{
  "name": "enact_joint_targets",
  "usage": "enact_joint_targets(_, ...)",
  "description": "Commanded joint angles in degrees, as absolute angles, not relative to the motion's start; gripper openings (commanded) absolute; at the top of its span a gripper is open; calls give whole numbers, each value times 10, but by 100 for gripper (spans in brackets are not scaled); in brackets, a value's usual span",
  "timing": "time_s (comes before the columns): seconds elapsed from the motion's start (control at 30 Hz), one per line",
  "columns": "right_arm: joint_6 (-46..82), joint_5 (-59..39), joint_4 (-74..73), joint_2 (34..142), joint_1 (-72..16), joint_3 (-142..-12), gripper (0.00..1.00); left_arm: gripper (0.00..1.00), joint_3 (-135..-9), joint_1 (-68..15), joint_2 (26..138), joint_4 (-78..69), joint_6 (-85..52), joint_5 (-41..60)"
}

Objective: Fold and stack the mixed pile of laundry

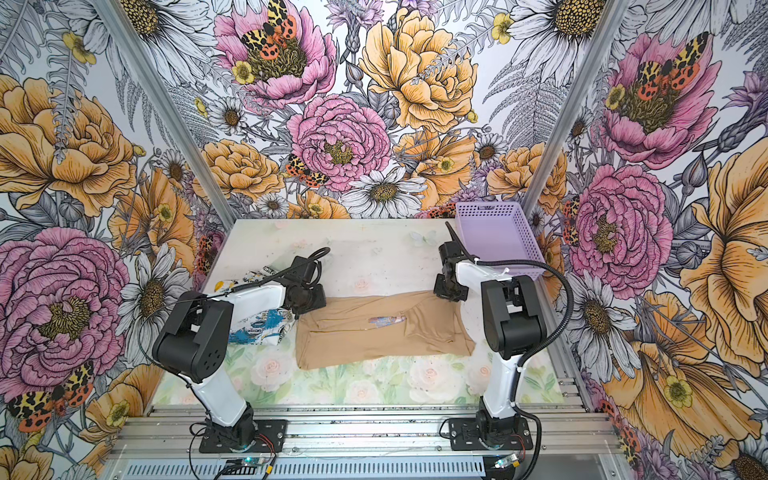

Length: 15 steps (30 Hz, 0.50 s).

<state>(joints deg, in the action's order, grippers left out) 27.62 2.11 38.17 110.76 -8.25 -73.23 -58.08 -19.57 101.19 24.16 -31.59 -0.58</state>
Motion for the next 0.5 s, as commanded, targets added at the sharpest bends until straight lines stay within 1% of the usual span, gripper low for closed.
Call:
enact_joint_targets(0.0,251,57,389,1145,-72,-755,24,43,-580,-182,1038,258,-323,-22)
enact_joint_targets(0.2,234,40,402,1154,-72,-789,24,44,-593,-191,1023,253,-320,-12)
enact_joint_targets(0.33,225,38,421,1131,-72,-797,25,50,-590,-194,984,255,-322,-7)
enact_joint_targets(0.47,227,24,432,1079,-73,-790,28,57,-573,-195,933,255,-320,-4)
